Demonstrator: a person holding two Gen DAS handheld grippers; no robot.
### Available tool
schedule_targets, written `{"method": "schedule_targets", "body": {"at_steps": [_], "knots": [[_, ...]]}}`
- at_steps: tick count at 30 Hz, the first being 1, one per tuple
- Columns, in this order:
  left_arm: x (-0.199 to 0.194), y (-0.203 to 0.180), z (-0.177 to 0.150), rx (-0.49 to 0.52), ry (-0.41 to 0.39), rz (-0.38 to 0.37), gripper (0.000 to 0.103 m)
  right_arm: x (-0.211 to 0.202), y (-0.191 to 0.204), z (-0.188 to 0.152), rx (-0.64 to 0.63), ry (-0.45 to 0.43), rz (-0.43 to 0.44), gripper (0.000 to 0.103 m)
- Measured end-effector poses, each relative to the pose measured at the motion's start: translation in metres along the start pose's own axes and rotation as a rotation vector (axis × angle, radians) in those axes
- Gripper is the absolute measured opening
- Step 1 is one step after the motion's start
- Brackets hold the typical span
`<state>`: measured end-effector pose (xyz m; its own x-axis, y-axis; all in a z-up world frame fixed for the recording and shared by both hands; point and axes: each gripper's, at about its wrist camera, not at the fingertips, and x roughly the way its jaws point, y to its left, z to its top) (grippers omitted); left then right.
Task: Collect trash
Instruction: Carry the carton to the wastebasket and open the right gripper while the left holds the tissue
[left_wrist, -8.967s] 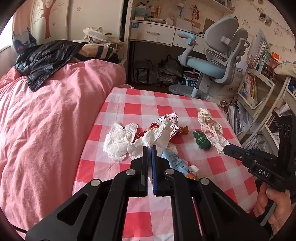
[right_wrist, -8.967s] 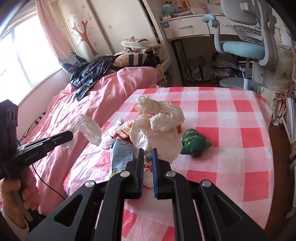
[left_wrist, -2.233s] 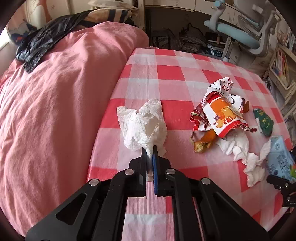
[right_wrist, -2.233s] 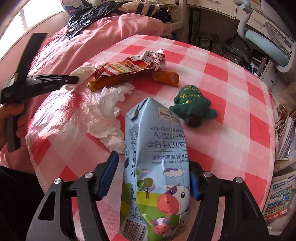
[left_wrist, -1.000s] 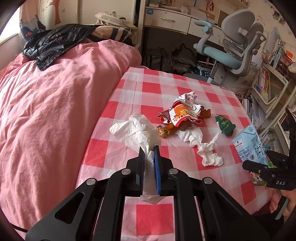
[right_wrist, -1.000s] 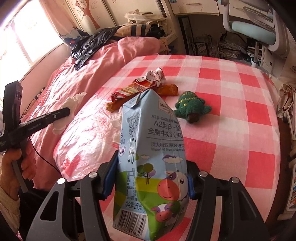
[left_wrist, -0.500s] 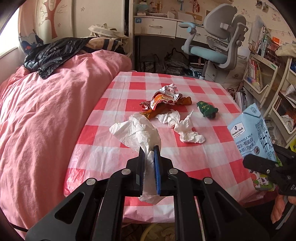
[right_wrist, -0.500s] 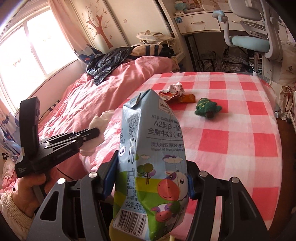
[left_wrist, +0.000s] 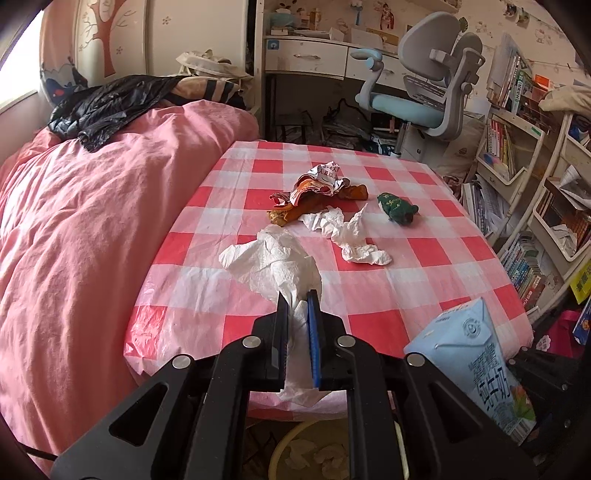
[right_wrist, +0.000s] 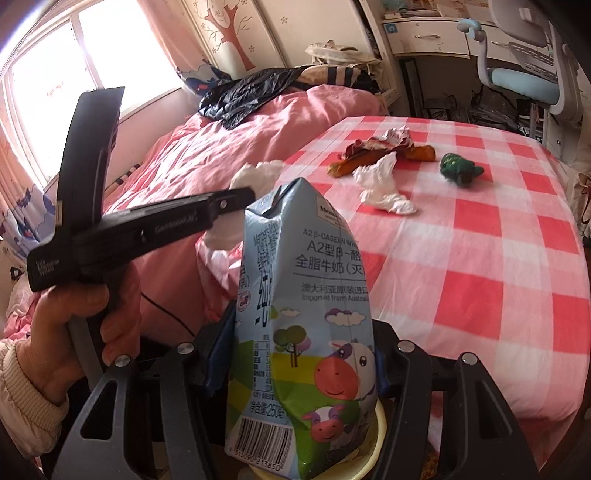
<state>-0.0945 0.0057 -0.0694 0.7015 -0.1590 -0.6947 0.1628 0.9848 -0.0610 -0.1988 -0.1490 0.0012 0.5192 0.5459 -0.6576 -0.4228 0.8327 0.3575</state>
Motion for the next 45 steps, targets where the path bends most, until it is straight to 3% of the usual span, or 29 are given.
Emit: {"method": "schedule_targets", "body": {"at_steps": [31,38,45], "knots": [[-0.018,-0.008,-0.019,0.011,-0.008,-0.005,0.01,0.023,0.028,-0.047,-0.018,0.154,-0.001,0.058],[-0.024,-0.011,-0.027,0.016,-0.003,-0.005,0.01,0.031,0.022,-0.055,0.0,0.206,-0.046,0.06],[-0.026,-0.015,-0.038,0.024,0.029,-0.012,0.01,0.019,0.008,-0.049,0.044,0.151,-0.124,0.071]]}}
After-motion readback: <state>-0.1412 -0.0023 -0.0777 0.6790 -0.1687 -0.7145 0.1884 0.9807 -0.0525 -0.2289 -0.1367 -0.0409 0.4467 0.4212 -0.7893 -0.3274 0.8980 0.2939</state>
